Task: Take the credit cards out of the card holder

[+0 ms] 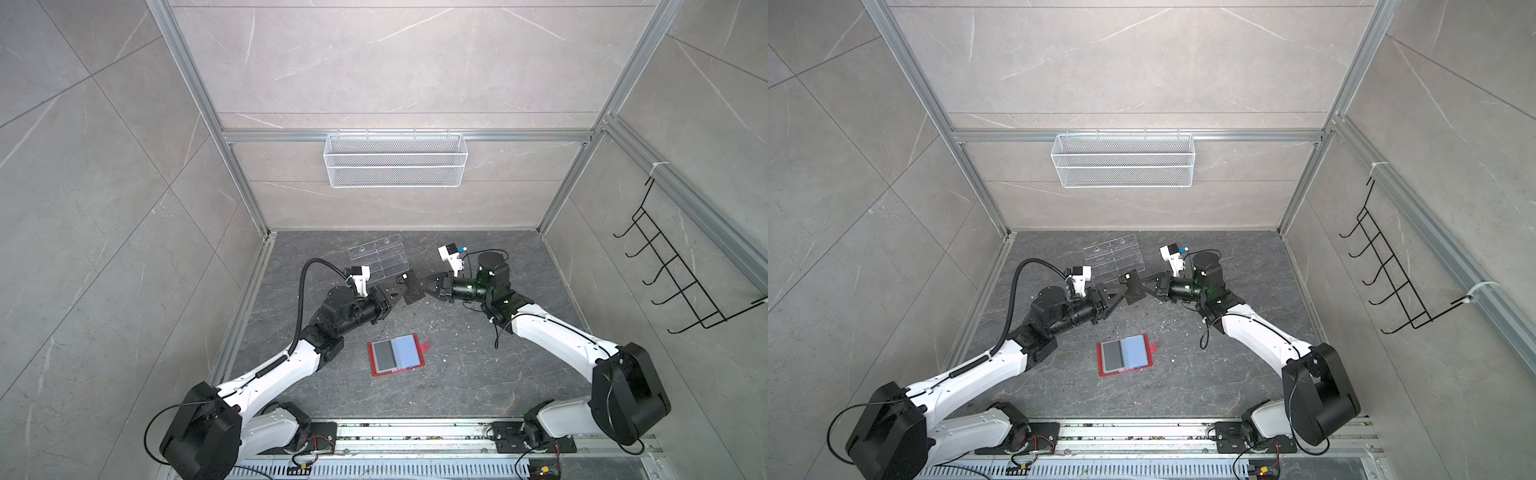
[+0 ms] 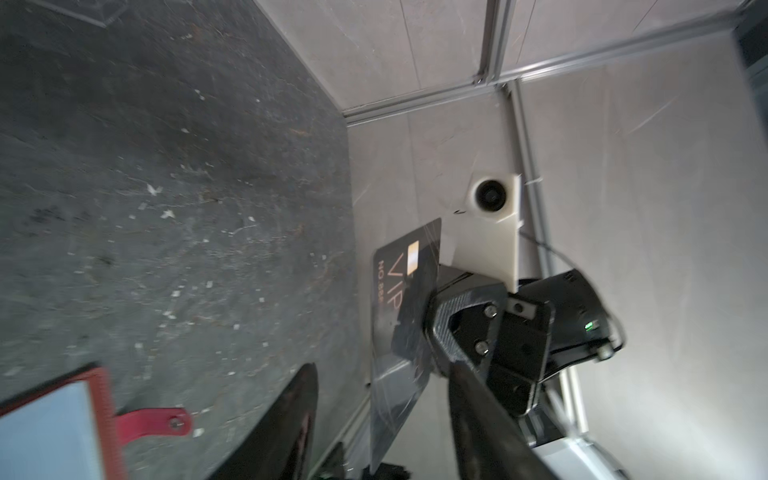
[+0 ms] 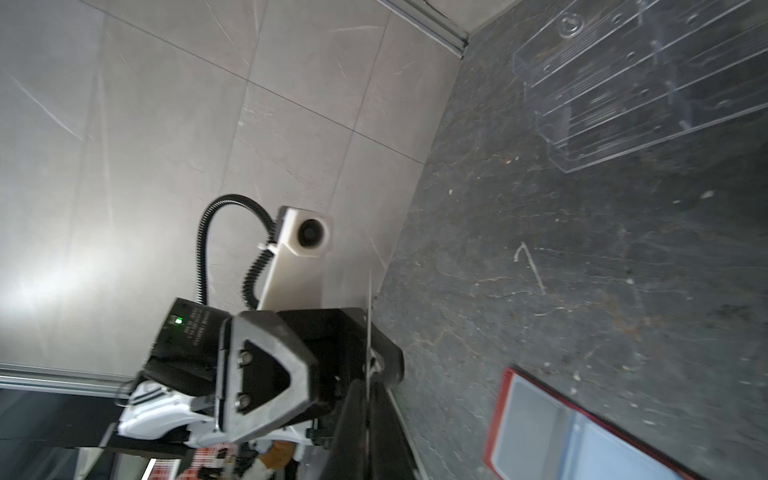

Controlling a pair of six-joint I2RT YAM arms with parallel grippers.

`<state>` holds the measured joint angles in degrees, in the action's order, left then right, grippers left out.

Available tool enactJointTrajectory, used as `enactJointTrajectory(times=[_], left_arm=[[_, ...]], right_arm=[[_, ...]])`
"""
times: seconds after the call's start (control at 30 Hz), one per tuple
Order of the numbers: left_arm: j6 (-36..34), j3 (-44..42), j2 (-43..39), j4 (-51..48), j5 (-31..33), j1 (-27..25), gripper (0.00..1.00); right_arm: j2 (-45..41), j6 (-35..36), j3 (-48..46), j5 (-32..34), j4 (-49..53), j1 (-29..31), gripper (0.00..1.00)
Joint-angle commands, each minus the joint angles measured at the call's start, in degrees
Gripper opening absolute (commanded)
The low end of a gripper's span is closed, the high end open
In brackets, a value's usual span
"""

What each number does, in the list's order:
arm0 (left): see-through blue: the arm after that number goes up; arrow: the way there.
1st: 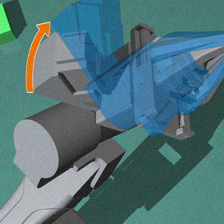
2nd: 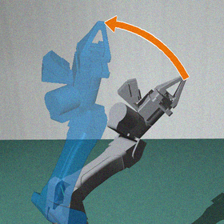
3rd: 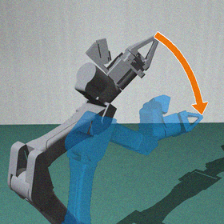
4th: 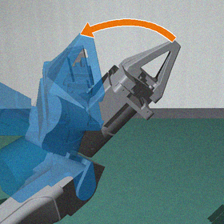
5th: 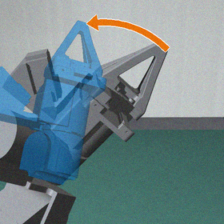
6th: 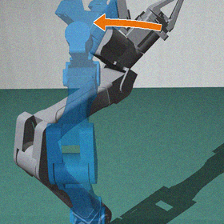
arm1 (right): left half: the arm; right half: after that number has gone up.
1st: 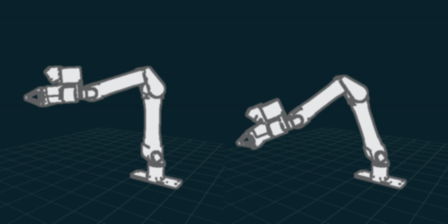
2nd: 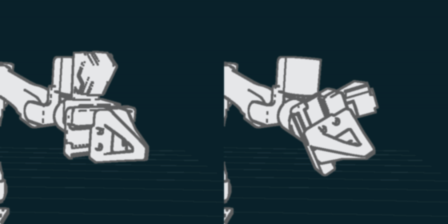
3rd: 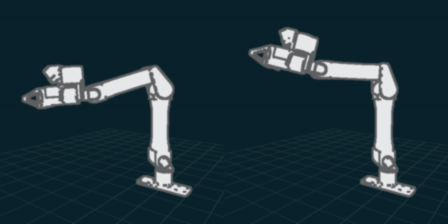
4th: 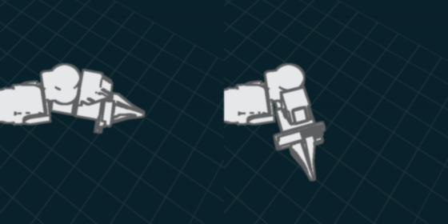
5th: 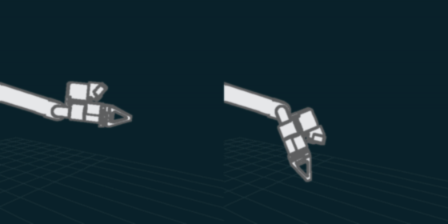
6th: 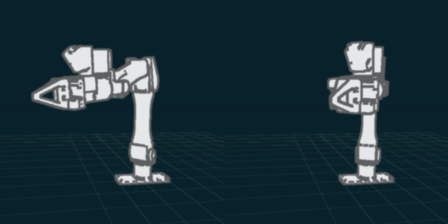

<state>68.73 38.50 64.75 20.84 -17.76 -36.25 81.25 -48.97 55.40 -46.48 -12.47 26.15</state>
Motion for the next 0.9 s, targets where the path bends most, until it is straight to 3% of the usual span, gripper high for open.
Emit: enactJointTrajectory(times=[0.0, 0.17, 0.33, 0.43, 0.6, 0.73, 0.87], left_arm=[[-13.50, 7.06, -6.57, -17.40, 6.42, 0.54, 0.69], [-27.70, 14.92, -10.41, -35.54, 18.73, 0.57, 0.82], [-36.77, 22.92, -6.86, -47.20, 28.30, 1.79, 0.86], [-42.37, 28.63, -0.52, -50.89, 27.95, 5.14, 0.85], [-51.98, 41.86, 14.57, -57.96, 27.12, 11.28, 0.80], [-58.76, 49.02, 22.89, -57.91, 22.98, 15.07, 0.74], [-67.10, 57.08, 31.29, -59.67, 18.97, 18.06, 0.64]], right_arm=[[-1.95, 18.50, 8.74, 6.34, 22.71, -0.22, 0.00], [0.54, 37.56, 18.11, 16.86, 37.95, -0.22, 0.00], [7.26, 52.11, 27.76, 21.65, 46.34, -0.24, 0.00], [11.03, 57.70, 33.44, 23.20, 49.22, -0.22, 0.00], [10.52, 67.13, 33.29, 22.91, 45.30, -0.22, 0.00], [10.41, 75.88, 33.42, 22.30, 45.99, -0.22, 0.00], [12.41, 79.41, 36.19, 22.53, 48.90, -0.22, 0.00]])
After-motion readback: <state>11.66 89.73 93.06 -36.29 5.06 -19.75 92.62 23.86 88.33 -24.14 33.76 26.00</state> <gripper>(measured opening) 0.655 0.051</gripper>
